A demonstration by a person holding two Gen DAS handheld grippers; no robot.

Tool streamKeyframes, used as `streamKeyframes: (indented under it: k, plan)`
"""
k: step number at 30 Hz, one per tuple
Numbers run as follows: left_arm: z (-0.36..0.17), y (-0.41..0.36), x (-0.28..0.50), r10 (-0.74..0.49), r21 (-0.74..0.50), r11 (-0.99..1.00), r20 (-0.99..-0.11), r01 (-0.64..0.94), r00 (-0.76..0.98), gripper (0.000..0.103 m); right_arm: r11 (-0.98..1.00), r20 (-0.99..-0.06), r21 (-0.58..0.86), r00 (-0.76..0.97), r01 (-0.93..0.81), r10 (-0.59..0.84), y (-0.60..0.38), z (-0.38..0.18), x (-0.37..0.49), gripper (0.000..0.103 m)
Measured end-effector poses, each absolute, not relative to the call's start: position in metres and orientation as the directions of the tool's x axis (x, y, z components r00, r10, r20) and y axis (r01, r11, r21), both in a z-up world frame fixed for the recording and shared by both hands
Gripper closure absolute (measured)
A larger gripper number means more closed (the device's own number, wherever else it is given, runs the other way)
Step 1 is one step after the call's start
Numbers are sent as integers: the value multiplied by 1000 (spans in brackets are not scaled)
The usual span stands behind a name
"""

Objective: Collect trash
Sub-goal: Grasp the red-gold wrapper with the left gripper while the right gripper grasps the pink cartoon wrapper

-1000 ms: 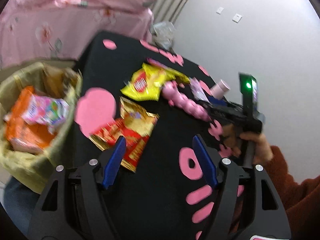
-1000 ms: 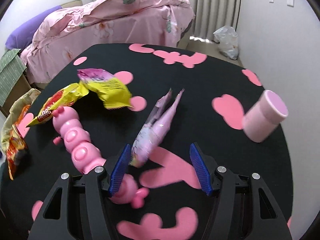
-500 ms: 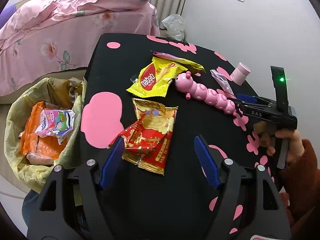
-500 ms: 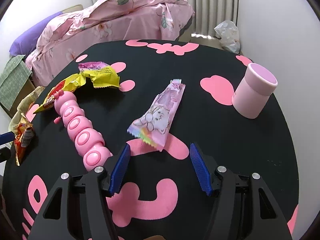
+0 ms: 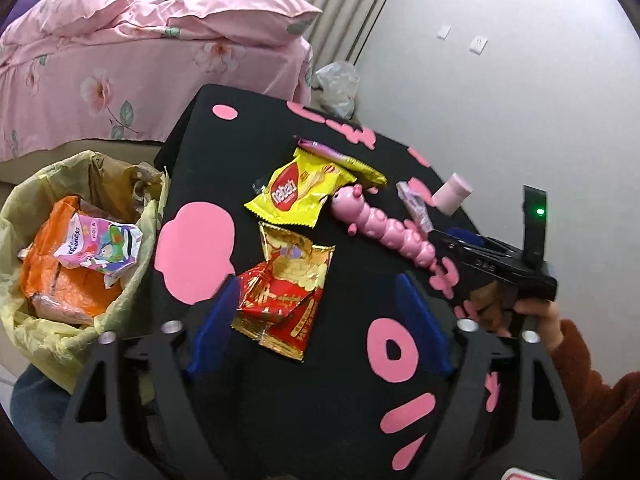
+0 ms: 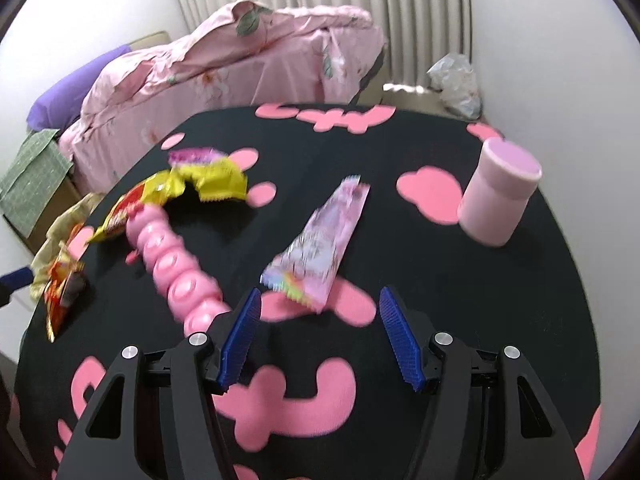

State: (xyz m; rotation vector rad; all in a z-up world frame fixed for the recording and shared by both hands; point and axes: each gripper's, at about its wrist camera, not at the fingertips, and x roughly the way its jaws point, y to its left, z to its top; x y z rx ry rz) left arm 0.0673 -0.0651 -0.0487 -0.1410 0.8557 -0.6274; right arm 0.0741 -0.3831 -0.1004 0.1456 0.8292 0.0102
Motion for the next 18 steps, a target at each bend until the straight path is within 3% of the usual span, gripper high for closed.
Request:
streamKeyframes:
  k: [3,5,13,18]
  plan:
    - [-52,-71,68,-553,-333,814,-695,475,460,20,990,-738,137,670,34,79,-381,-99,89,46]
    - [-55,-74,66,-520,-288,828,-715,480,467,21,990,-758,135,647,35,81,-380,-104,99,69]
    - [-63,-91,65,-421,-120,836,-766,535,486,21,992,-720,115,692,41,55,-381,-93,79,73]
    - [-66,-92,79,-426,-155,845,-774,512,468,23,997,-687,73,726,30,29,-373,-78,57,73]
